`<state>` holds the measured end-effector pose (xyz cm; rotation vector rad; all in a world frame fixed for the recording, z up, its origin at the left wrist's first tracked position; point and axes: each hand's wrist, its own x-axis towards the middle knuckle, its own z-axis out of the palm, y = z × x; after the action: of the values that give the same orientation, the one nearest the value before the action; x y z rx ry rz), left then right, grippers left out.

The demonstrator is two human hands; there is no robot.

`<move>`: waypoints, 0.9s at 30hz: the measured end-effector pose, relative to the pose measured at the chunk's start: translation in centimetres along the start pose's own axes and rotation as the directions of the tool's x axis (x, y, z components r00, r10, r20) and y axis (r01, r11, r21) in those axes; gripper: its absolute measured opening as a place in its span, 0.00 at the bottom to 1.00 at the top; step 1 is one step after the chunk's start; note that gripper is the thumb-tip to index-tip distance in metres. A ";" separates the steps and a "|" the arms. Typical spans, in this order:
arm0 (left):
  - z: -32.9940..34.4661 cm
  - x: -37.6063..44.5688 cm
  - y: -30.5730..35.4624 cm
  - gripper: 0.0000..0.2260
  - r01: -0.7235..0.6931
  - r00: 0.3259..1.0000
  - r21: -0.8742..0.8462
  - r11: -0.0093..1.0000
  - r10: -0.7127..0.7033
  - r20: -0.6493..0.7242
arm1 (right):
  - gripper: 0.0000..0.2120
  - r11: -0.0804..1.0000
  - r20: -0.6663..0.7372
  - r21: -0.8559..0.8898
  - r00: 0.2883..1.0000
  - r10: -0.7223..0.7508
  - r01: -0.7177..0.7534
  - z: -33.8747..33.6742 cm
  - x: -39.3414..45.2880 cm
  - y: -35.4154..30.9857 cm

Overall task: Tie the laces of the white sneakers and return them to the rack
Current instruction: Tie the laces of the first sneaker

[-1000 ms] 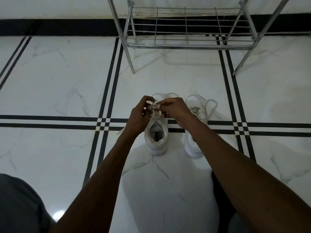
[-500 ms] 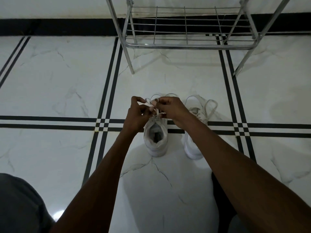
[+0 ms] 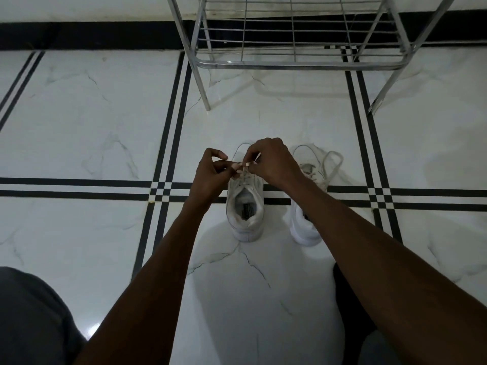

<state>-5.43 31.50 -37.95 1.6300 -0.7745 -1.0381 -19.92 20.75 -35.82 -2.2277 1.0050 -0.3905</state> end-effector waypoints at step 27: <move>-3.8 -2.9 -2.0 0.11 0.089 0.977 0.671 0.736 0.066 -0.202 | 0.09 0.760 -0.095 0.001 0.757 0.647 -0.650 -1.6 -1.2 3.2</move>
<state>-3.19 36.11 -38.69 2.3280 -1.0743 -0.5785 -23.32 19.39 -36.76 -1.7358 1.7571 -0.1536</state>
